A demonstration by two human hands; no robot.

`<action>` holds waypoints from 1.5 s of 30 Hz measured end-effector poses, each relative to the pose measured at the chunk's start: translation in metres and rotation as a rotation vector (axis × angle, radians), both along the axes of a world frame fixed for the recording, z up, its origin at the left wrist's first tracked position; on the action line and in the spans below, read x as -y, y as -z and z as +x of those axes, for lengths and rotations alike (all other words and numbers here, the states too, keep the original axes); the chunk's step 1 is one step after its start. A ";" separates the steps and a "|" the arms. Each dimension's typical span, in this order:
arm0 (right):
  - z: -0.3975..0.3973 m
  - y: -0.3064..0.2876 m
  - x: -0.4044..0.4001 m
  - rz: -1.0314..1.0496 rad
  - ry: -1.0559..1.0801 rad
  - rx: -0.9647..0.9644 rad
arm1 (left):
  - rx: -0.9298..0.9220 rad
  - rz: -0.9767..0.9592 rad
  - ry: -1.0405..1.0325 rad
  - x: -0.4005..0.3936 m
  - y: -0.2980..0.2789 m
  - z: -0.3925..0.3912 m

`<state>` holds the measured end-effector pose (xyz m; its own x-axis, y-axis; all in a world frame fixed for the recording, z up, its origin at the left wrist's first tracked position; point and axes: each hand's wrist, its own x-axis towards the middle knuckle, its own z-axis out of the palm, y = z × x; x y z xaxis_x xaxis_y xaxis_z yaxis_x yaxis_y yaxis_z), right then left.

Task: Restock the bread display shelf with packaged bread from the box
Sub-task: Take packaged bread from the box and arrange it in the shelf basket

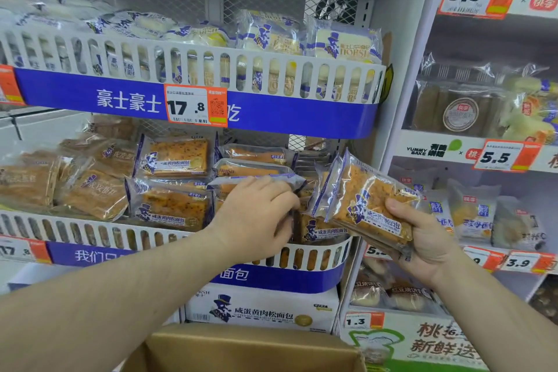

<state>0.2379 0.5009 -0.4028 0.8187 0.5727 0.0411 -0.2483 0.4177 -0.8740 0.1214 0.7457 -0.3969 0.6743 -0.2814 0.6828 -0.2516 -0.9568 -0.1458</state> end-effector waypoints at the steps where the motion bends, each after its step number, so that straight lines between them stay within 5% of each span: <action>1: 0.001 0.000 0.000 0.010 0.004 -0.001 | 0.088 0.074 -0.021 -0.008 0.004 0.001; 7: 0.003 0.001 -0.002 0.067 -0.009 -0.002 | 0.073 0.208 -0.279 -0.030 0.018 0.009; 12: 0.001 0.001 -0.012 0.056 -0.011 -0.009 | 0.153 0.230 -0.162 -0.027 0.029 0.007; 19: 0.002 0.005 -0.018 0.084 0.037 -0.045 | -0.128 0.176 -0.357 -0.031 0.012 0.021; 26: 0.006 0.013 -0.014 0.057 0.023 -0.044 | -0.286 0.156 -0.337 -0.061 -0.044 0.063; 38: 0.012 0.024 -0.015 0.123 -0.046 -0.052 | -0.561 0.080 -0.563 -0.066 -0.047 0.097; 45: 0.003 0.026 -0.014 0.102 -0.018 -0.066 | -0.296 0.068 -0.446 -0.067 -0.034 0.087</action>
<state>0.2406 0.5153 -0.4284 0.8109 0.5834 0.0459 -0.3127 0.4983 -0.8086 0.2084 0.8122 -0.3626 0.8991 0.0393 0.4359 0.1375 -0.9709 -0.1961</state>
